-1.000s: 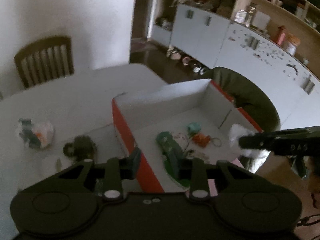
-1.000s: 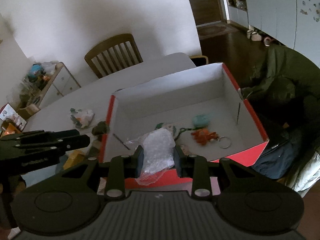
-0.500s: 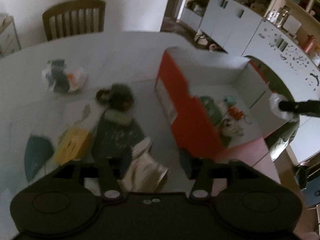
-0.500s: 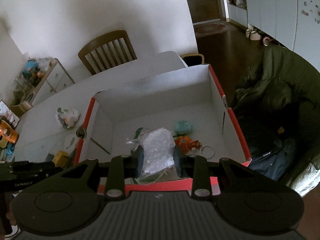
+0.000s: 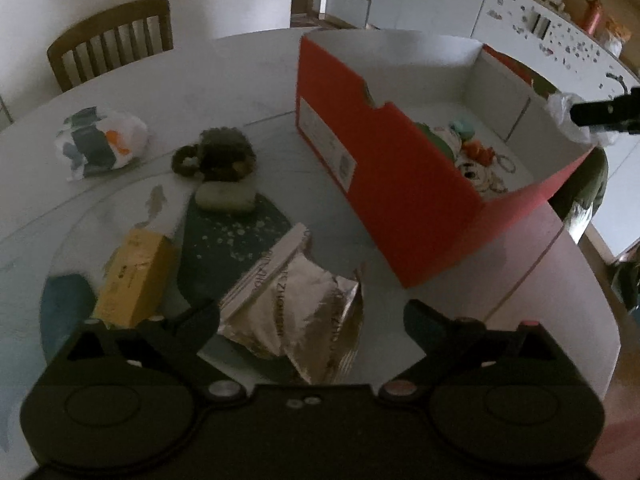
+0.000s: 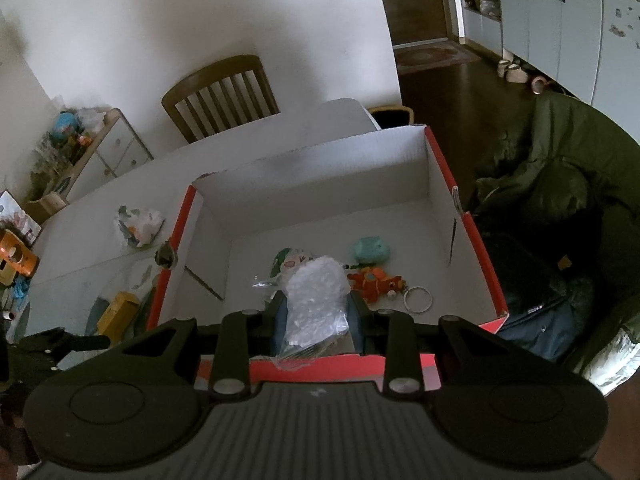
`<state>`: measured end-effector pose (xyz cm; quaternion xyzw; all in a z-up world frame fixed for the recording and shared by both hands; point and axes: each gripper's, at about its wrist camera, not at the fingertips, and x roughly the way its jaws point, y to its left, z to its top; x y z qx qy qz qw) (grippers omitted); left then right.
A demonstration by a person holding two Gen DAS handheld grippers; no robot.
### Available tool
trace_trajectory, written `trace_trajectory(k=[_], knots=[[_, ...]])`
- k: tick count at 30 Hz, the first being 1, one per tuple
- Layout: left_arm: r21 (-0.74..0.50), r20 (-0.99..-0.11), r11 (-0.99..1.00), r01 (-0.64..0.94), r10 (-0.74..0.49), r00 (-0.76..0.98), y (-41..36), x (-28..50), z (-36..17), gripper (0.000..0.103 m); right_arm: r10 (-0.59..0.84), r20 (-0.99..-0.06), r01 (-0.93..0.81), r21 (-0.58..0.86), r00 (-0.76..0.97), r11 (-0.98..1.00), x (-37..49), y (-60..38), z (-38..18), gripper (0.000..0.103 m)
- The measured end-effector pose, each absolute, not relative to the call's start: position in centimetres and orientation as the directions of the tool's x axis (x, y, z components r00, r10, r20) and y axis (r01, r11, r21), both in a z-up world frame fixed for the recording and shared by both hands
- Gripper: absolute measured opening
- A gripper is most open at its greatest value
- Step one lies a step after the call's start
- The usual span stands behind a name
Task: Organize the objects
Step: 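Lower the silver bag into the box with the left gripper while the right lowers the bubble-wrap bag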
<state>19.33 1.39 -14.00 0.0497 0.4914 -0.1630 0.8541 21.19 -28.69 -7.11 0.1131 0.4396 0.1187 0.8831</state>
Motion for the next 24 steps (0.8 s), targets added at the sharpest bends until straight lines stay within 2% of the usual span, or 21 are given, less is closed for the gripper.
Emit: trace_trajectory(k=[5, 10, 14, 19, 24], knots=[[-0.042, -0.864, 0.936, 0.349, -0.209, 0.459, 0.6, 20.5, -15.3, 0.096, 0.303, -0.756, -0.106, 0.299, 0.580, 0.948, 21.1, -28.6, -7.2, 0.031], [-0.029, -0.882, 0.943, 0.333, -0.181, 0.436, 0.8, 21.2, -16.6, 0.076, 0.303, -0.758, -0.107, 0.298, 0.578, 0.949, 21.0, -28.6, -7.2, 0.031], [-0.029, -0.875, 0.944, 0.328, -0.183, 0.449, 0.9, 20.9, -16.6, 0.070, 0.302, -0.758, -0.108, 0.296, 0.578, 0.949, 21.1, -28.5, -7.2, 0.031], [-0.019, -0.867, 0.943, 0.332, -0.181, 0.464, 0.7, 20.7, -16.2, 0.059, 0.301, -0.759, -0.110, 0.293, 0.578, 0.950, 21.3, -28.4, -7.2, 0.031], [-0.023, -0.858, 0.952, 0.305, -0.176, 0.483, 0.7, 20.5, -16.0, 0.054, 0.304, -0.762, -0.114, 0.293, 0.571, 0.949, 21.7, -28.5, -7.4, 0.031]])
